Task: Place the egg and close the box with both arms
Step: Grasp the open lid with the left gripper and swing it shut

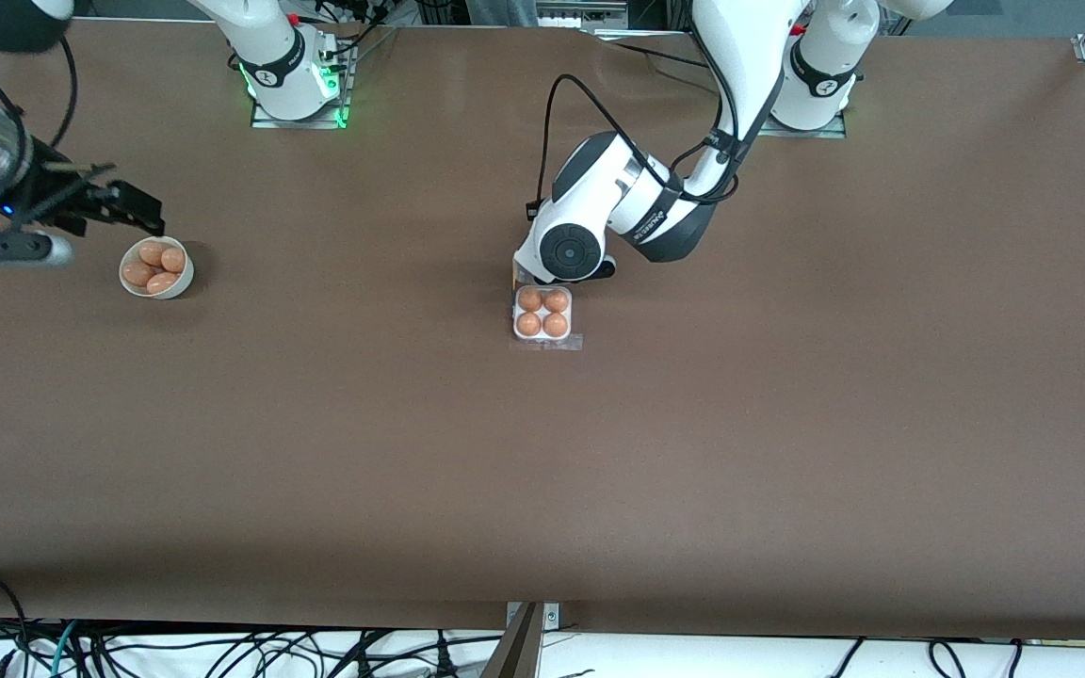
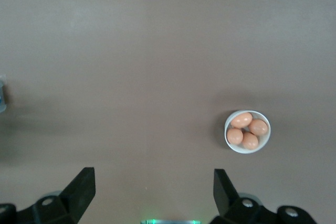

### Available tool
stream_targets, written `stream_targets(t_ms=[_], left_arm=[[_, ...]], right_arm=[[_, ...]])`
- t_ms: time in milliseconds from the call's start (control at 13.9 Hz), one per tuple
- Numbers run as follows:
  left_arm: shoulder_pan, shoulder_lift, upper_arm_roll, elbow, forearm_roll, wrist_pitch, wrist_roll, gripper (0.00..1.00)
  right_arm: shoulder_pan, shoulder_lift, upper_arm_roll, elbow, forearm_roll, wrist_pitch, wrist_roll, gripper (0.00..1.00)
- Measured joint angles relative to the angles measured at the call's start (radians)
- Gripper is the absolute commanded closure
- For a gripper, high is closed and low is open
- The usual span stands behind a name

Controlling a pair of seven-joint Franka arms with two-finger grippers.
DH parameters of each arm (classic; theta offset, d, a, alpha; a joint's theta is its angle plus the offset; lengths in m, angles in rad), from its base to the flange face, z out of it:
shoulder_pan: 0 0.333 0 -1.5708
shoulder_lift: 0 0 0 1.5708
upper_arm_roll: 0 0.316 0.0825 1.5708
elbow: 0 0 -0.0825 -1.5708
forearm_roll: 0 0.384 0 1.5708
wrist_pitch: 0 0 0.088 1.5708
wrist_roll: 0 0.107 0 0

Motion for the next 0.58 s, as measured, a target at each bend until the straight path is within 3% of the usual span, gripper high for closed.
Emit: stream_targets(t_ms=[359,575], left_arm=[[-0.032,0.016,0.0,0.001,-0.019,0.081,-0.028,0.91],[-0.036,0.02,0.0,0.001,-0.019,0.124,-0.073,0.94]], right_arm=[[-0.028,-0.015,-0.002,-0.002,0.0,-0.028,-0.014,0.0],[-0.032,-0.021,-0.058,-0.001,0.0,-0.068,-0.014,0.0]])
